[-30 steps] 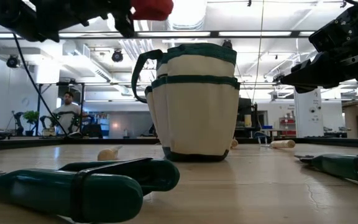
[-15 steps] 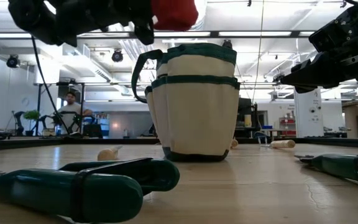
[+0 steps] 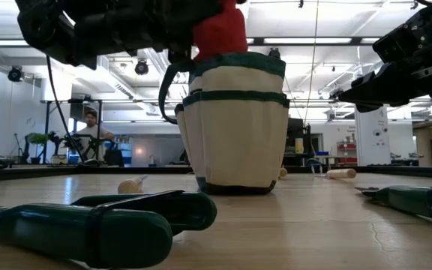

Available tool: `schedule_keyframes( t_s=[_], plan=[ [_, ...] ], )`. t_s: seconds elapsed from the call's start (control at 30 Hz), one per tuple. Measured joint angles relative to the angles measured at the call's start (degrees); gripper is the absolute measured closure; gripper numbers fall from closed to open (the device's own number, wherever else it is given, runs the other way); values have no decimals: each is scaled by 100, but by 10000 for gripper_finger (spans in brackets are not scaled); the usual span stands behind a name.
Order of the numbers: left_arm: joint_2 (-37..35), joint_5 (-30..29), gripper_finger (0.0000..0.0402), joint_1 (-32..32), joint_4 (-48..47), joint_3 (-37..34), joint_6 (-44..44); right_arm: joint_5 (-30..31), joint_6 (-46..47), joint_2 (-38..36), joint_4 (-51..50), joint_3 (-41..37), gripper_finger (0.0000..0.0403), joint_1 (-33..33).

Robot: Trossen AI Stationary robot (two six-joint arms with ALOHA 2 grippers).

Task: Pick & Place Garden tools in Gardening bag
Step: Put the red glove into the white gardening bag

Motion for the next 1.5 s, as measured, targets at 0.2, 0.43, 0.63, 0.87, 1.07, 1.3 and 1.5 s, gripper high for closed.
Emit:
schedule_keyframes(
  t_s=[0.2, 0.43, 0.63, 0.87, 1.07, 1.3, 1.5],
  plan=[
    [208, 0, 339, -7, 2, 89, 2, 0, 0, 0, 0, -1, 376, 0],
    [448, 0, 339, -9, -8, 236, 39, -2, 0, 2, 0, -2, 376, 0],
    [685, 0, 339, -9, -6, 333, 89, 0, -2, 2, -11, 0, 376, 0],
    [768, 2, 339, -11, -21, 328, 39, 0, 0, 2, -24, 0, 376, 0],
    [724, 75, 339, -11, -322, 326, -18, 0, 0, 0, -22, 0, 376, 0],
    [712, 175, 339, -11, -751, 324, -116, 0, 0, 2, -23, -1, 376, 0],
    [712, 175, 339, -11, -821, 333, -111, 0, 0, 2, -22, 0, 376, 0]
  ],
)
